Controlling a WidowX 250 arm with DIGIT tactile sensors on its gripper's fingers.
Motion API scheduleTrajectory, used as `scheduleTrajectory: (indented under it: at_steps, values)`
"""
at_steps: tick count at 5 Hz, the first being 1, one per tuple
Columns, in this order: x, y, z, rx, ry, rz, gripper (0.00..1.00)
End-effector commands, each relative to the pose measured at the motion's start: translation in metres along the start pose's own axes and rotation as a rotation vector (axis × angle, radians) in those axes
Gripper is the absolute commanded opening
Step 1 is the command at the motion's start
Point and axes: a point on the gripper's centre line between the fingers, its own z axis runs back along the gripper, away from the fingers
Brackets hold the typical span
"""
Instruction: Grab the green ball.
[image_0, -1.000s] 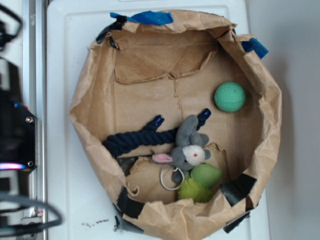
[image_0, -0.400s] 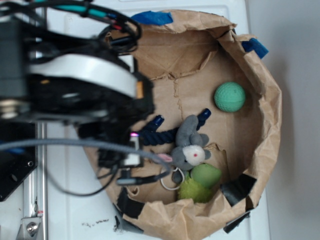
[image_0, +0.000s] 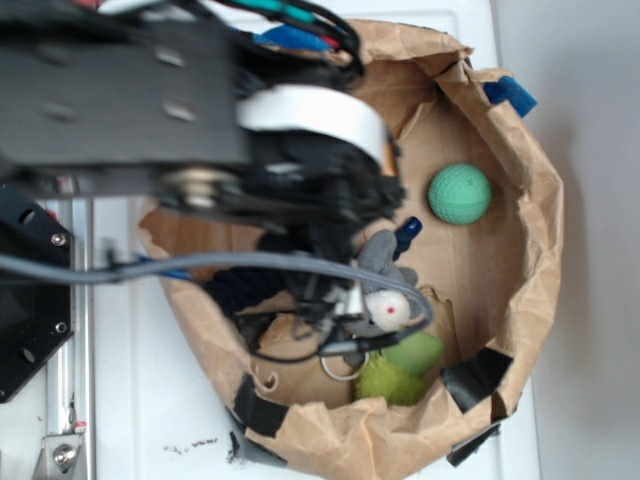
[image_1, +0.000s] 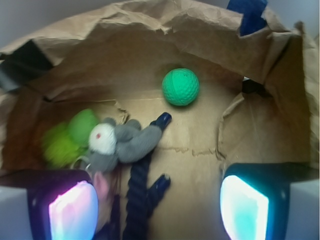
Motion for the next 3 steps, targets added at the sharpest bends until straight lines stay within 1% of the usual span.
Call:
scheduleTrajectory:
  at_steps: [1,2,3]
  values:
    - [0.041,-0.003,-0.024,0.04,-0.038,-0.009,1.0]
    - [0.046,-0.006,-0.037,0.041,-0.014,0.003,1.0]
    - [0.052,-0.005,-0.048,0.055,-0.02,0.019,1.0]
